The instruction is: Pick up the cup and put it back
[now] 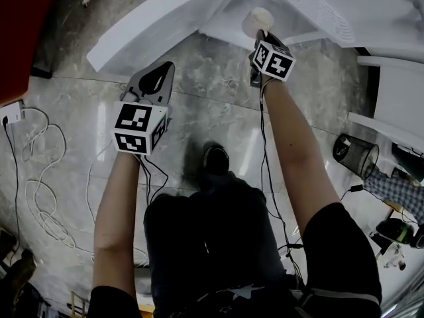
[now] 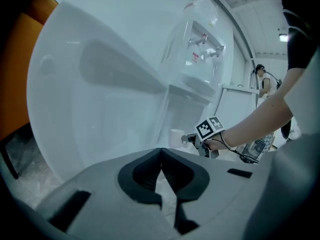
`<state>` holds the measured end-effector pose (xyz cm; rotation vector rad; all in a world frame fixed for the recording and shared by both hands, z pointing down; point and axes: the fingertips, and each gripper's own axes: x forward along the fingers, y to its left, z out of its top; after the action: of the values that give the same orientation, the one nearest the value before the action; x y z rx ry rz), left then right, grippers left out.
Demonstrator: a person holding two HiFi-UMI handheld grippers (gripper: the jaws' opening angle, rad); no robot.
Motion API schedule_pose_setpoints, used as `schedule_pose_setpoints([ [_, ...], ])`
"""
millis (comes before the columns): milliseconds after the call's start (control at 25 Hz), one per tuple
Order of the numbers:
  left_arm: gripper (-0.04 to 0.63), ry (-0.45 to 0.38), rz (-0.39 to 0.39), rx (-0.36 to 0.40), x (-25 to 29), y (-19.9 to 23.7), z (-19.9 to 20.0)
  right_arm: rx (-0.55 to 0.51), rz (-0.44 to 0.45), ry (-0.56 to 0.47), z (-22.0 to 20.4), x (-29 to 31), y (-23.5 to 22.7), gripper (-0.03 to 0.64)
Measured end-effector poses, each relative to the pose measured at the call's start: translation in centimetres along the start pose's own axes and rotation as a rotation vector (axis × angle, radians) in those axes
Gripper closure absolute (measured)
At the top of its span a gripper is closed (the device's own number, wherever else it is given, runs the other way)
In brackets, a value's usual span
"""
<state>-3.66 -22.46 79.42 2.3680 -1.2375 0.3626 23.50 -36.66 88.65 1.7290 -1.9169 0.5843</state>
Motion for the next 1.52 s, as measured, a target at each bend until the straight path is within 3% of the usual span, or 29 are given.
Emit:
schedule_pose_setpoints([
  [320, 0.586, -0.002, -0.052, 0.067, 3.3, 0.4, -2.1, -0.032, -0.063, -0.112, 0.6, 4.1, -0.9, 0.569],
  [520, 0.586, -0.033, -0.069, 0.079, 4.3, 0.1, -1.6, -0.022, -0.069, -0.086, 0.7, 5.5, -1.4, 0.561],
  [680, 0.586, -0.019, -0.056, 0.050, 2.8, -0.6, -0.3, -0.089, -0.098, -0.027, 1.0, 3.4, -1.4, 0.414],
  [840, 0.586, 0.030, -0.059, 0.003, -1.3, -3.2, 1.8, -0.074, -0.091, 0.032, 1.4, -2.8, -0.6, 0.422],
  [1000, 0.586, 0.044, -0.062, 0.002, -6.1, -6.2, 7.2, -0.036, -0.036, 0.060, 4.0, -10.2, 2.0, 0.438],
  [1160, 0.584, 0.032, -0.072, -0.021, -12.1, -9.4, 13.3, 0.004, 0.002, 0.109, 6.5, -18.4, 4.6, 0.564],
  [1240, 0.585, 0.022, -0.079, -0.008, -15.2, -10.6, 16.5, 0.039, 0.011, 0.099, 8.3, -22.2, 5.6, 0.600],
  [1520, 0.586, 0.009, -0.101, 0.022, -25.1, -13.7, 24.6, 0.105, 0.006, 0.001, 15.7, -35.8, 7.6, 0.611],
])
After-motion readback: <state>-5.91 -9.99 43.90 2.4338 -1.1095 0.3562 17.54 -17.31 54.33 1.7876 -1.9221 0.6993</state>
